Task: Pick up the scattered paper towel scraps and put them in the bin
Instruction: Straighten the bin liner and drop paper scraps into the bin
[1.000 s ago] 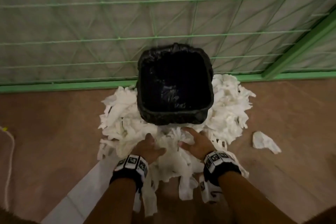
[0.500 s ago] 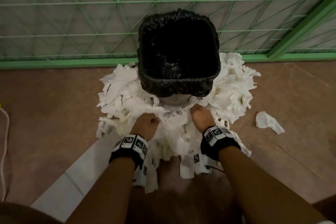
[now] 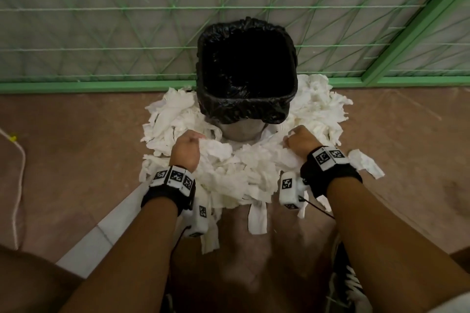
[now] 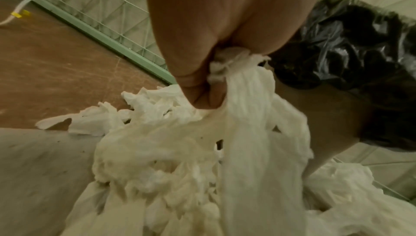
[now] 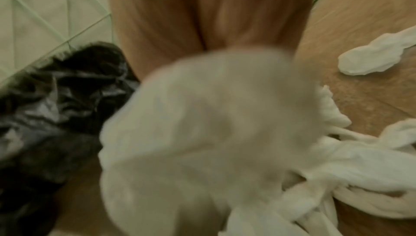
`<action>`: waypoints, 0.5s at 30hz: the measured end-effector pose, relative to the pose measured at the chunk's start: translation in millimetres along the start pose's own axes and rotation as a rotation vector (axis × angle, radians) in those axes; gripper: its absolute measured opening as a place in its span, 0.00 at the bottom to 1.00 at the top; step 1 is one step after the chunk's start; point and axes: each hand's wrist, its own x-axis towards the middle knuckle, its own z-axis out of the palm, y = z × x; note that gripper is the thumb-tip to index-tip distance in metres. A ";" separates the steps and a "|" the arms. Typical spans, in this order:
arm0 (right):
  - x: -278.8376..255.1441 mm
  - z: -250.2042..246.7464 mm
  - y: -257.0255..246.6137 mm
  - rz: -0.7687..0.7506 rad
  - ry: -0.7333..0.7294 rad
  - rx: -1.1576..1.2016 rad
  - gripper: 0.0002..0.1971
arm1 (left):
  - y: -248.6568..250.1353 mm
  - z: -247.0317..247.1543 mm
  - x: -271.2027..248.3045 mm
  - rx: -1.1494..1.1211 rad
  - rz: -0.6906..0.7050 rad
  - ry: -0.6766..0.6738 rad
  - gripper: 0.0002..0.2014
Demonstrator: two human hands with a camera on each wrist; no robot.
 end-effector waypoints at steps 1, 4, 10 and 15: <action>0.7 -6.3 -1.0 0.007 -0.031 -0.079 0.11 | 4.8 -3.3 1.8 0.007 -0.060 -0.067 0.11; -5.3 -18.0 -2.9 0.104 -0.148 -0.246 0.33 | 24.3 -13.3 -3.7 0.414 -0.167 -0.312 0.30; -23.3 4.4 4.6 0.045 -0.227 -0.615 0.28 | 106.1 -39.3 -30.3 0.646 0.041 -0.512 0.19; -20.9 26.2 28.9 0.077 -0.262 -0.333 0.18 | 199.0 -75.5 -50.1 0.338 0.332 -0.299 0.12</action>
